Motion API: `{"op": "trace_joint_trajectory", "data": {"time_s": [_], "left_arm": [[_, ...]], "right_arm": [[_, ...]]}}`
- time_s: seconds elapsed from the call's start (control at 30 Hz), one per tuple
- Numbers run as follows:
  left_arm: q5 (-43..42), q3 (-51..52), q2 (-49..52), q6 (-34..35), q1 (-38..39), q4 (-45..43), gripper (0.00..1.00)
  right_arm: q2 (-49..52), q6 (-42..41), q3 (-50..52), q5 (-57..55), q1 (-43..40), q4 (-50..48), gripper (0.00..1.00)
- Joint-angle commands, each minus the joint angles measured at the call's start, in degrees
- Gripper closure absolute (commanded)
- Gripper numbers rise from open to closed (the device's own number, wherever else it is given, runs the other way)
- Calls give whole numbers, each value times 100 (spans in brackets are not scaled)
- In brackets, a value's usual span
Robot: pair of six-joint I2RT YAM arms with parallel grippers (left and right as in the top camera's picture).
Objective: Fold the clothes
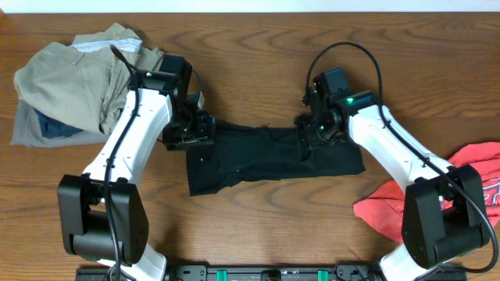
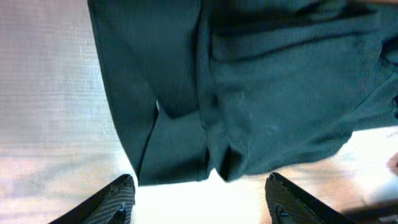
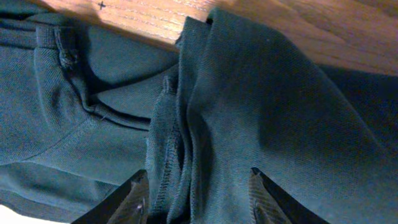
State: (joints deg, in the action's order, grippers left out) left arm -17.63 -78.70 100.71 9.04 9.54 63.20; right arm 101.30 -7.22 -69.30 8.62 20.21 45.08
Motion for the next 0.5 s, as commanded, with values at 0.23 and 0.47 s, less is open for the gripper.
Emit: {"op": "trace_joint_trajectory", "data": {"time_s": [0.23,0.47], "left_arm": [[74,374,262,-197,-15,-280,25],[98,577,649,-319,-15,-584,17]], "right_arm": [[9,-46,457,-72,120,-144,50],[9,-46,494,-72,120,-160,50]]}}
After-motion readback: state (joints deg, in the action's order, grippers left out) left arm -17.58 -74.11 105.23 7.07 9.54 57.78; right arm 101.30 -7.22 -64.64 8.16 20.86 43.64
